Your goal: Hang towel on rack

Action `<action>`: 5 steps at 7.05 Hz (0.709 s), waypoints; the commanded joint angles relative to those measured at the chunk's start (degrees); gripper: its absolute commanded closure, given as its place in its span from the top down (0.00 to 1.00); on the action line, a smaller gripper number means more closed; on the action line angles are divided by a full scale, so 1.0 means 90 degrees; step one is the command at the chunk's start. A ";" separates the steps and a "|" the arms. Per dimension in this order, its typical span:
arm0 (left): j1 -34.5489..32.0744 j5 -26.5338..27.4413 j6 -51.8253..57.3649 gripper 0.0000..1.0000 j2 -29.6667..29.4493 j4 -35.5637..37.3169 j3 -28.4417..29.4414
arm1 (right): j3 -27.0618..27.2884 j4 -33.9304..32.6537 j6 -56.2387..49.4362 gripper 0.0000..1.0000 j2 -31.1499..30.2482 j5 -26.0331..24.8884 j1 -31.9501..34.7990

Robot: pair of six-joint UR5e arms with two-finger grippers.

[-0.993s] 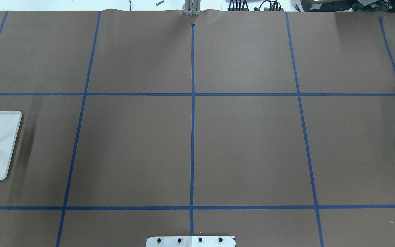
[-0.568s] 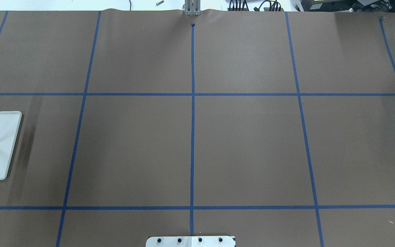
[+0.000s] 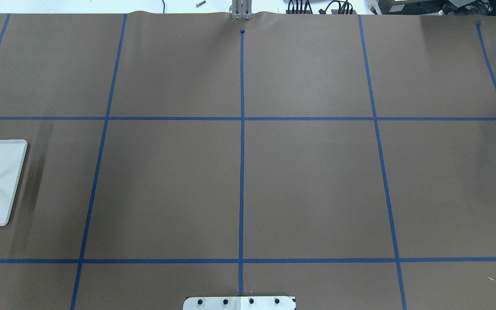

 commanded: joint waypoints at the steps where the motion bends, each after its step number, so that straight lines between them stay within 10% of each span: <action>1: 0.0000 0.0000 0.0000 0.98 0.0001 0.0002 -0.0005 | -0.0169 0.0000 0.0011 0.64 0.0082 0.0011 -0.0049; 2: 0.0000 0.0000 0.0000 0.98 0.0001 0.0012 0.0005 | -0.0179 0.0000 0.0011 0.44 0.0111 0.0020 -0.0049; 3: 0.0000 0.0000 0.0000 0.98 0.0001 0.0002 0.0005 | -0.0208 0.0000 0.0011 0.00 0.0121 0.0030 -0.0059; 5: 0.0000 0.0000 0.0000 0.98 0.0001 0.0012 -0.0004 | -0.0247 0.0000 0.0021 0.00 0.0131 0.0079 -0.0069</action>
